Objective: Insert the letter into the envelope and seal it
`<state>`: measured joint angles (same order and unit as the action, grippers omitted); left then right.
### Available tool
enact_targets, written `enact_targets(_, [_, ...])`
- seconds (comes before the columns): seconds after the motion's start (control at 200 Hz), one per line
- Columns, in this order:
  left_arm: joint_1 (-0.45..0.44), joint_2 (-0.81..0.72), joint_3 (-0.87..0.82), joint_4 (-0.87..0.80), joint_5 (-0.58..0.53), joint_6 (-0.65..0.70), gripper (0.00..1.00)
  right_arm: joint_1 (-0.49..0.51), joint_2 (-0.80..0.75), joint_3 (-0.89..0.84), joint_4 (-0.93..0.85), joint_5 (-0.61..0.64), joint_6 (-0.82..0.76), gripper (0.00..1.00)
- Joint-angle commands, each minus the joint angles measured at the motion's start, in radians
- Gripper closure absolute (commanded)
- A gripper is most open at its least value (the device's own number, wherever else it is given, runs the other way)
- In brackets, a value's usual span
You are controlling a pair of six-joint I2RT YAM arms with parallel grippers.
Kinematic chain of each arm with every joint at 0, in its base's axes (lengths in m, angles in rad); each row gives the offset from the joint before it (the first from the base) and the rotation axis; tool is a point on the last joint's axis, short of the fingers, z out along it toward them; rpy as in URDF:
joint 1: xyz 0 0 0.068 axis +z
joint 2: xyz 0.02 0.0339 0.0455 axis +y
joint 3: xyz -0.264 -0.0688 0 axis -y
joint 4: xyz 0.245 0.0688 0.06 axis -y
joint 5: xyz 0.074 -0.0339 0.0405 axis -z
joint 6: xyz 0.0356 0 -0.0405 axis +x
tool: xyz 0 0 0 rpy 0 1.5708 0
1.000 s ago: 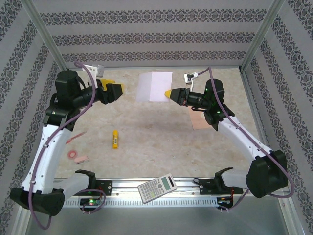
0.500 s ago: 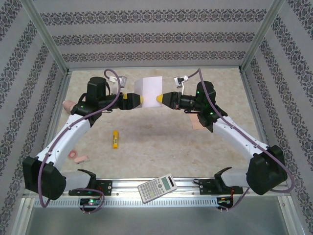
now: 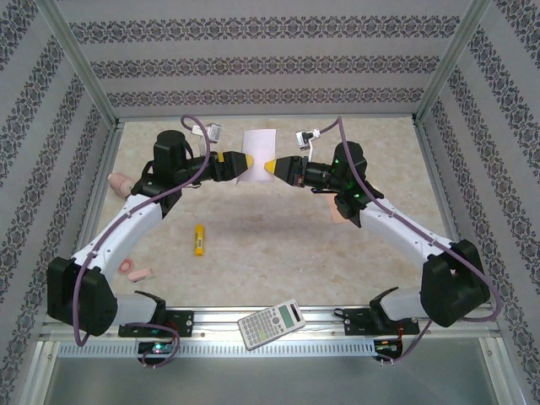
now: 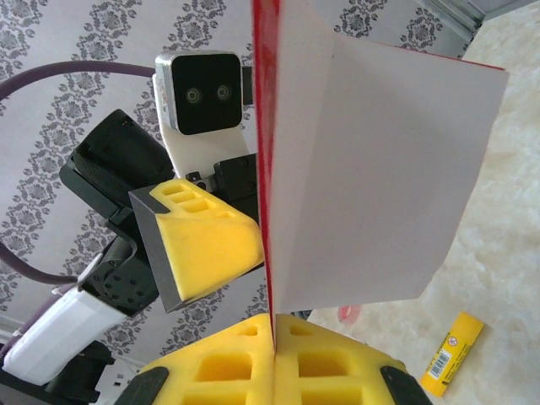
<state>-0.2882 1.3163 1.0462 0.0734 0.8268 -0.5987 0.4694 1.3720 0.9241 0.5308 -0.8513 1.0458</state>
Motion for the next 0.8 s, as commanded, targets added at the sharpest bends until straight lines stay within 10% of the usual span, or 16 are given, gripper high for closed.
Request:
enact_targets(0.0, [-0.009,0.013,-0.028,0.183,0.056,-0.094,0.18,0.011,0.024,-0.025,0.117,0.015,0.042,1.0])
enact_targets(0.475, [-0.008,0.053,-0.053,0.444,0.117,-0.268,0.19,0.014,0.081,-0.082,0.26,0.046,0.102,1.0])
enact_targets(0.794, [-0.009,0.028,-0.04,0.311,0.129,-0.181,0.29,0.024,0.123,-0.065,0.288,0.043,0.113,1.0])
